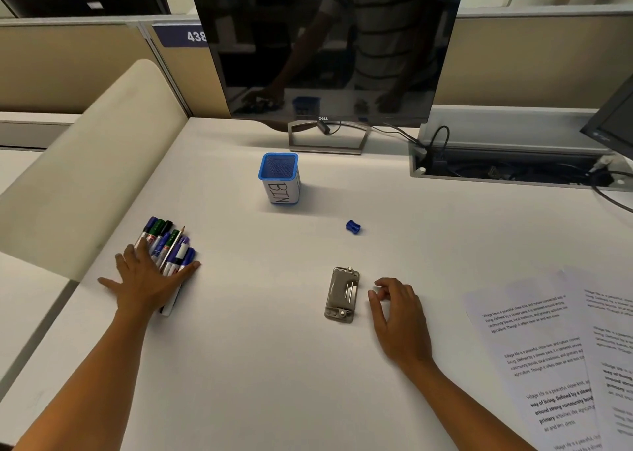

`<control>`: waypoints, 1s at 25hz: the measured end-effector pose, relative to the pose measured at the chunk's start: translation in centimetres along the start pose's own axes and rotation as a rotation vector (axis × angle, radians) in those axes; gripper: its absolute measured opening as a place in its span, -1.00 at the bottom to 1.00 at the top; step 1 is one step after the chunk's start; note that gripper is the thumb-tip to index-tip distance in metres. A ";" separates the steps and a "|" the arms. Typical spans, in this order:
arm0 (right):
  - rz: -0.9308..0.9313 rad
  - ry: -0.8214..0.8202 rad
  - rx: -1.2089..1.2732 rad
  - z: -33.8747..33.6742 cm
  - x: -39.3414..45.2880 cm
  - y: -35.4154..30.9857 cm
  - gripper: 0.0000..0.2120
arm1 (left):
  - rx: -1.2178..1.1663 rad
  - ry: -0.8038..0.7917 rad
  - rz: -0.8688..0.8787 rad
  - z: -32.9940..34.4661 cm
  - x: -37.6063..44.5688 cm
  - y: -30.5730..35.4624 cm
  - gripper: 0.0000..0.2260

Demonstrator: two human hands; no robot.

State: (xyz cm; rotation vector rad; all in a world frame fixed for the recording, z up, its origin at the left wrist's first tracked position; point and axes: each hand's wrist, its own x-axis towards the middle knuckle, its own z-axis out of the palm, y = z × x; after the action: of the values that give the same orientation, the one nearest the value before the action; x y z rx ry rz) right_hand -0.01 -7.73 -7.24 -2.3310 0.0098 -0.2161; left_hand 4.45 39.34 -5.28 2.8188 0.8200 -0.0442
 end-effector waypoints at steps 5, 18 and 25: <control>-0.003 0.000 0.001 0.0 0.0 0.0 -0.90 | -0.010 0.022 0.019 0.0 -0.6 0.4 0.11; -0.089 -0.115 -0.070 -0.6 -0.1 -0.4 -0.58 | 0.020 0.267 0.250 0.0 -5.3 7.0 -0.20; -0.215 -0.273 -0.145 -1.5 0.0 -1.3 -0.21 | -0.548 0.213 0.440 3.3 -14.9 18.1 -0.65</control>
State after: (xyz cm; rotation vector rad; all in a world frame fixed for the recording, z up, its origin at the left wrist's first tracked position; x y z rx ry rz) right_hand -0.35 -7.95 -5.30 -2.4871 -0.3729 -0.0011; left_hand 1.63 15.84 -3.88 2.4243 0.1791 0.4770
